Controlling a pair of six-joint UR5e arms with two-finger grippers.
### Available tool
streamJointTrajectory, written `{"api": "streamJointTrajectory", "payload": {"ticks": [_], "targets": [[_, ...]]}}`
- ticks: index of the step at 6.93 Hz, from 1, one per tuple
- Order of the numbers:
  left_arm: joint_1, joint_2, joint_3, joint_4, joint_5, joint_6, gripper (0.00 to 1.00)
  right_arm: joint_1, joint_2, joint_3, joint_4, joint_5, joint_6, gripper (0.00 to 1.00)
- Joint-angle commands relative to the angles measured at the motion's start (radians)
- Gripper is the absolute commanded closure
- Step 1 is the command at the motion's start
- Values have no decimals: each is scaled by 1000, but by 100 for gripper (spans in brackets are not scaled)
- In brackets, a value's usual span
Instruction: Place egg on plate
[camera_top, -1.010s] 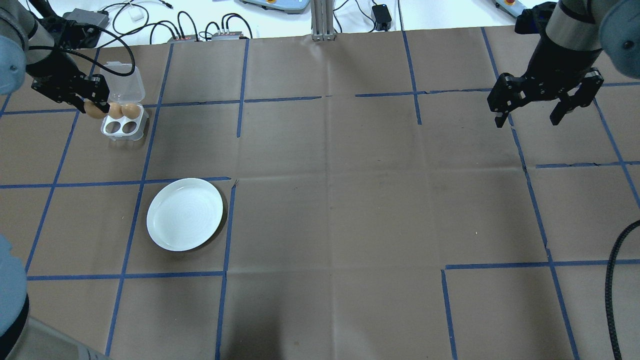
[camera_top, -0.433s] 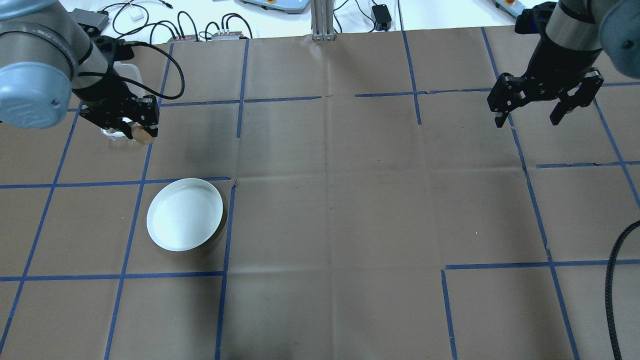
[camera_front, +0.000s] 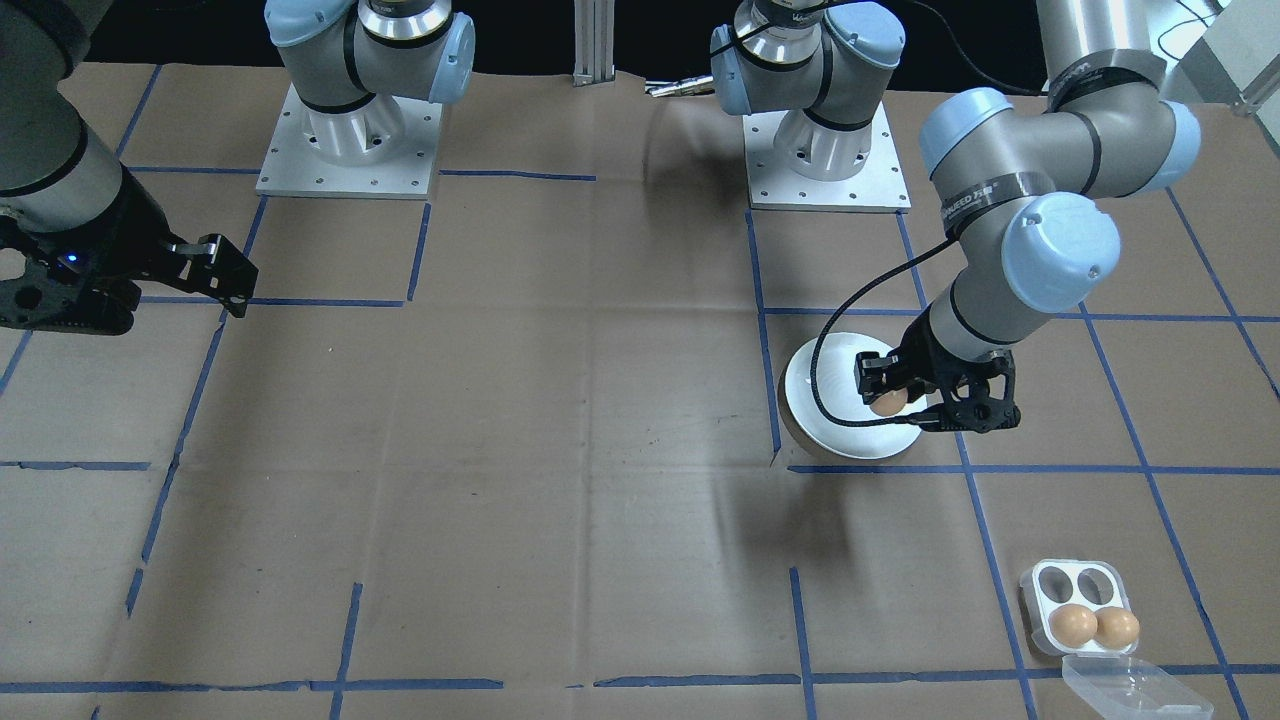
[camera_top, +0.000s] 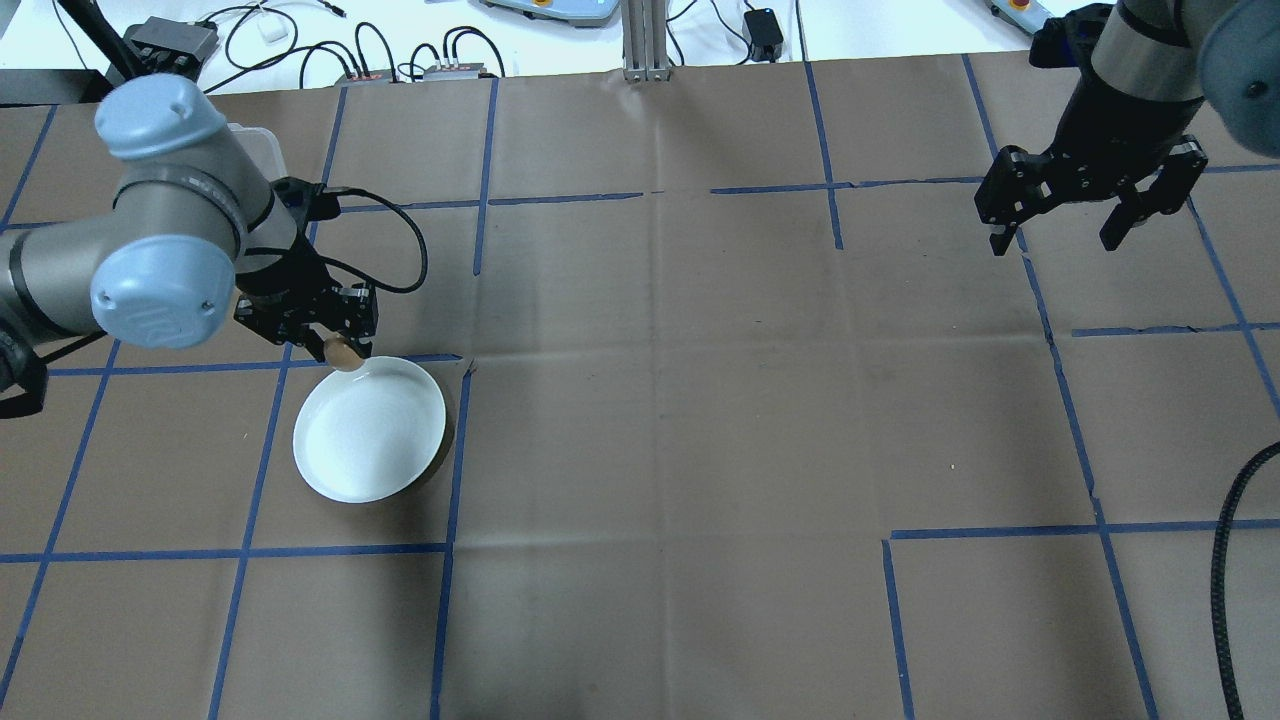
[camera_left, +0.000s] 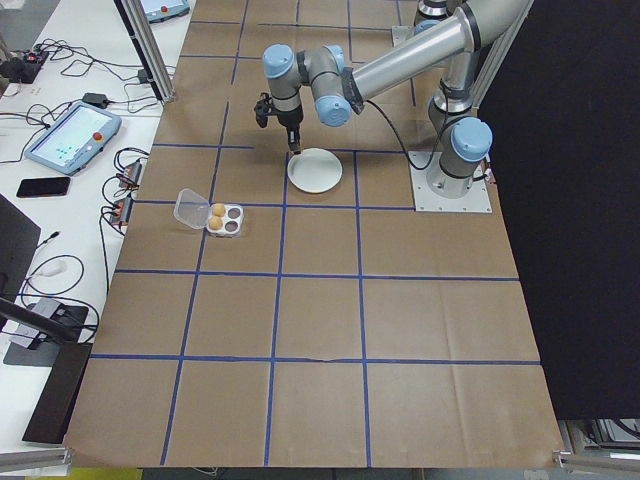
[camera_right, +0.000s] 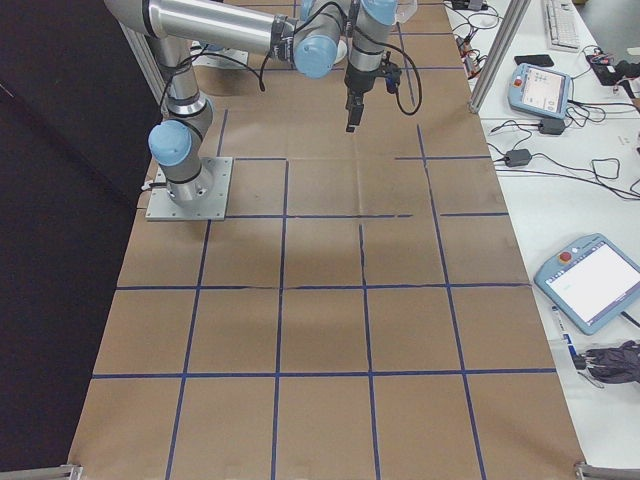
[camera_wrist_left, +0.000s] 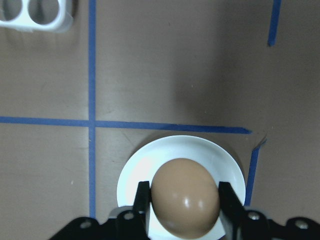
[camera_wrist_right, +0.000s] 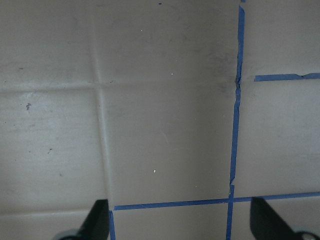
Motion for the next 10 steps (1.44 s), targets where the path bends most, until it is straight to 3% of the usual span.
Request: {"api": "streamJointTrajectory", "payload": {"ticks": [1,2,3,4,8,10], "targets": [[0,-33,-111,132,6,4,100,0,0,0,0,0,0,0],[-2,-29,-115,131,9,1,99,0,0,0,0,0,0,0],[-2,-30,-116,128,8,1,64,0,0,0,-1,0,0,0],[-2,-26,-113,125,8,-2,1,0,0,0,0,0,0,0],[7,68,-63,104,9,1,0,0,0,0,0,0,0,0],[10,126,27,-14,8,8,0,0,0,0,0,0,0,0]]}}
